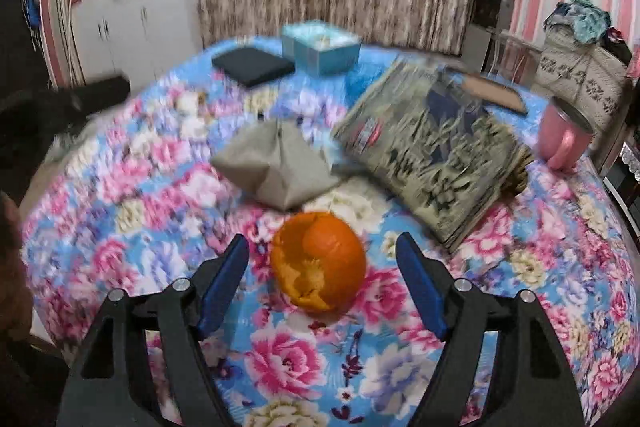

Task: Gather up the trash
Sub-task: 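Grasp the orange peel with the right gripper while the left gripper approaches the grey cloth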

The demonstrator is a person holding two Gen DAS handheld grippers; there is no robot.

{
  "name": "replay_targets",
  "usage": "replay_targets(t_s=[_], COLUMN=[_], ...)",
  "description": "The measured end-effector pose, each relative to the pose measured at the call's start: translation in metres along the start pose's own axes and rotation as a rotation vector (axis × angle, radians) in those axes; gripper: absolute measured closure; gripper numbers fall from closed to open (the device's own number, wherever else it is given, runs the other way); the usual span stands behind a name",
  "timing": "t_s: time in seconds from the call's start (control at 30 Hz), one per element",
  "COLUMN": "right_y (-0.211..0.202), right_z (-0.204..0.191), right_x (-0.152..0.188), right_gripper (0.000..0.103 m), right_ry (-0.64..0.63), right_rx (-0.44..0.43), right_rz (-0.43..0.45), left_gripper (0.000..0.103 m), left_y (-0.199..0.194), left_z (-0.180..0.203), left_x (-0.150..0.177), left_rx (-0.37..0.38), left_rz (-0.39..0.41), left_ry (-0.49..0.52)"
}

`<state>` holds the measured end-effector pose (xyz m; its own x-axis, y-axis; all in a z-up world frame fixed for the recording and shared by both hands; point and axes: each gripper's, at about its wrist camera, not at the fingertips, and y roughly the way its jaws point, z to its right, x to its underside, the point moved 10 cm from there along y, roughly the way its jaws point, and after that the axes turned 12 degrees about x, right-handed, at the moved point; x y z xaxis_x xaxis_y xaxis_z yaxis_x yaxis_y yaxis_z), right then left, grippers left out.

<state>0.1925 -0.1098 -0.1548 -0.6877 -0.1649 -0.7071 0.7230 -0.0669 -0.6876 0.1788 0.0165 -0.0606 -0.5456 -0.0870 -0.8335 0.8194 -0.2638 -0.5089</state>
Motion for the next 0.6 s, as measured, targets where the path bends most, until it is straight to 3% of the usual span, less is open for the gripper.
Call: replay_targets(t_s=[0.07,0.13,0.23,0.43,0.6], right_y=[0.012,0.016,0.012,-0.008,-0.027], right_z=[0.002,0.000,0.001,0.018,0.050], right_x=[0.002,0.003,0.001,-0.009,-0.026], right_gripper=[0.030,0.051,0.068,0.070,0.070], right_ry=[0.003,-0.005,-0.015,0.053,0.141], right_rx=[0.002,-0.006,-0.022,-0.071,-0.064], right_rz=[-0.041,-0.045,-0.027,0.038,0.127], left_gripper=[0.015,0.015,0.015,0.015,0.015], left_y=[0.004,0.006,0.010,0.022,0.049], left_z=[0.010,0.014,0.010,0.004,0.024], left_x=[0.005,0.009,0.011,0.016,0.018], left_rx=[0.004,0.001,0.003,0.015,0.057], left_rz=[-0.015,-0.027,-0.033,-0.059,-0.111], left_ry=[0.027,0.042,0.030,-0.003,0.030])
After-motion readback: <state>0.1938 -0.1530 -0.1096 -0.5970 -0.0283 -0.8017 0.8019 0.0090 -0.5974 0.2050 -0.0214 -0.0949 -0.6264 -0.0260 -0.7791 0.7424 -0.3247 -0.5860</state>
